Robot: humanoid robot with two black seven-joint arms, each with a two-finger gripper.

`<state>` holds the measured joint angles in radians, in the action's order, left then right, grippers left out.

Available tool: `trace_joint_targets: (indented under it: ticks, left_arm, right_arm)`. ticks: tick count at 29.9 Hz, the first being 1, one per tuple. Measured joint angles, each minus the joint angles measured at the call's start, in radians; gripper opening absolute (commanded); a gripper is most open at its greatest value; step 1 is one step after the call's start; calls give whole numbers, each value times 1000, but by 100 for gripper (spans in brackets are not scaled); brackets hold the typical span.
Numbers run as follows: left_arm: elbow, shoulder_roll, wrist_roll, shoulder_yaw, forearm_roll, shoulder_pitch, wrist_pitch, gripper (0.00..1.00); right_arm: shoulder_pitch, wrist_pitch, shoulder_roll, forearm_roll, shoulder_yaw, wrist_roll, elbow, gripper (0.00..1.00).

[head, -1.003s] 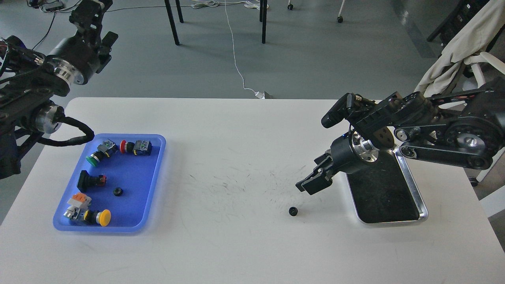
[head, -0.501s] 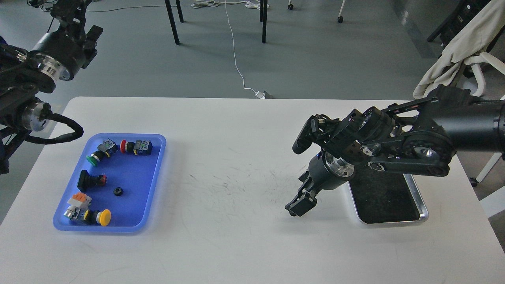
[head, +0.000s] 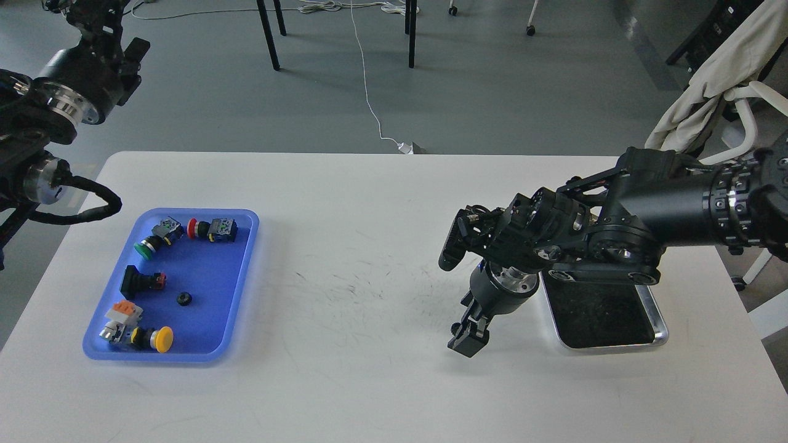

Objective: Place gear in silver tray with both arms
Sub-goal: 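Reach the right gripper down toward the black gear on the table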

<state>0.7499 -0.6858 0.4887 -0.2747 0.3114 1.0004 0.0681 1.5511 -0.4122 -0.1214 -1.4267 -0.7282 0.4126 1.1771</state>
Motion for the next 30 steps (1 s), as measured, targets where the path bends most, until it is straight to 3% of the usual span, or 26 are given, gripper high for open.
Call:
trace_joint_targets:
  ticks: [5,30]
  left_arm:
    - [0,0,0,0,0,-2,0,98]
    - [0,-4,0,-8,-15,-11,-2,98]
  right_arm:
    - [0,0,23,0,-8,6,-16,72]
    - [41,-4,117,-42,-96,36,-50,72]
